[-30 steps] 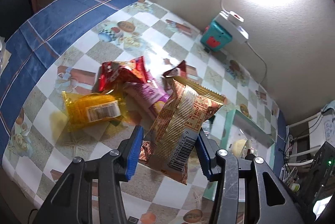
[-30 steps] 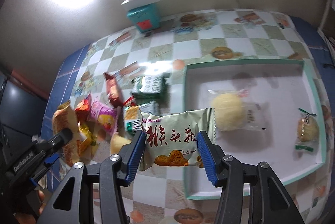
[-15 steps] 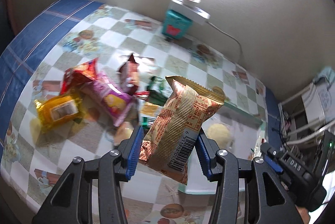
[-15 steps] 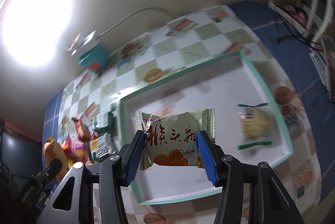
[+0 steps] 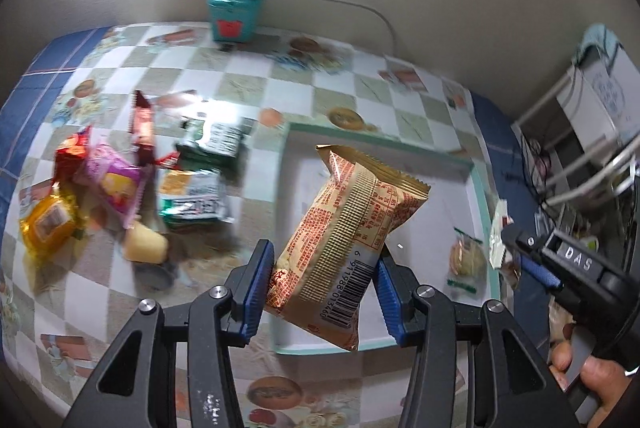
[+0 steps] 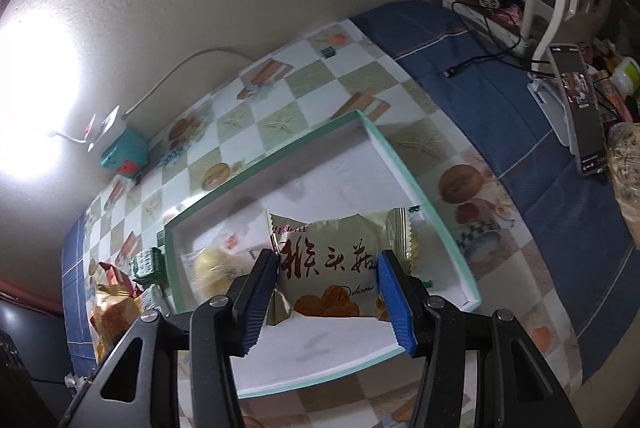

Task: Organize snacks
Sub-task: 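Carry both packets into the tray while both tools open to release them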

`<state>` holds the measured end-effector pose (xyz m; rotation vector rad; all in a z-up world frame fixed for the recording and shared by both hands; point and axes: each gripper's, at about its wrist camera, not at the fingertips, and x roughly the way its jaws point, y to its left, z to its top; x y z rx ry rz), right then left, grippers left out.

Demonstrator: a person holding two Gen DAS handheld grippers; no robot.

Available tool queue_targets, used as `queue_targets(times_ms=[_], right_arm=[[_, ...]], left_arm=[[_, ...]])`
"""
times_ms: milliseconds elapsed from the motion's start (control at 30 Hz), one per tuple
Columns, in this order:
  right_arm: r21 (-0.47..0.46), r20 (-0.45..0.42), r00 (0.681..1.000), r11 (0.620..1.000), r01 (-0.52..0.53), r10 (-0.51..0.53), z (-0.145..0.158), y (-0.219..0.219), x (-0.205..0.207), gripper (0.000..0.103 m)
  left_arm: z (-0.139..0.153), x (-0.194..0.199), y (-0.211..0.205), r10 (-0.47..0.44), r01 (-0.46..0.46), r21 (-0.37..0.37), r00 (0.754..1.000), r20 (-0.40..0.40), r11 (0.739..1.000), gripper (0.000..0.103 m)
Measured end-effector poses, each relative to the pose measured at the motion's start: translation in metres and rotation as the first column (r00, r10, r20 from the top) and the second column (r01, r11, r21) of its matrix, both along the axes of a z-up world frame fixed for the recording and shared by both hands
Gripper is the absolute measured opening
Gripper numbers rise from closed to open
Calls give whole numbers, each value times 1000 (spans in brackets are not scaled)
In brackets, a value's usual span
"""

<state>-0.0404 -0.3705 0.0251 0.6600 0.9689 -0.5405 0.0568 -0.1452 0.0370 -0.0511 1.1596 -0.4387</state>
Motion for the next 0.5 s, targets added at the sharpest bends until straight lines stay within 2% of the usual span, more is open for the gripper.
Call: queue_targets(times_ms=[200, 500], right_arm=[[14, -17, 1000, 1000, 19, -19, -9, -8, -4, 55], [81, -114, 993, 997, -2, 12, -52, -5, 8, 57]], left_arm=[[-12, -10, -27, -61, 61, 29, 998, -5, 998, 51], [-41, -8, -44, -86, 89, 56, 994, -61, 994, 51]])
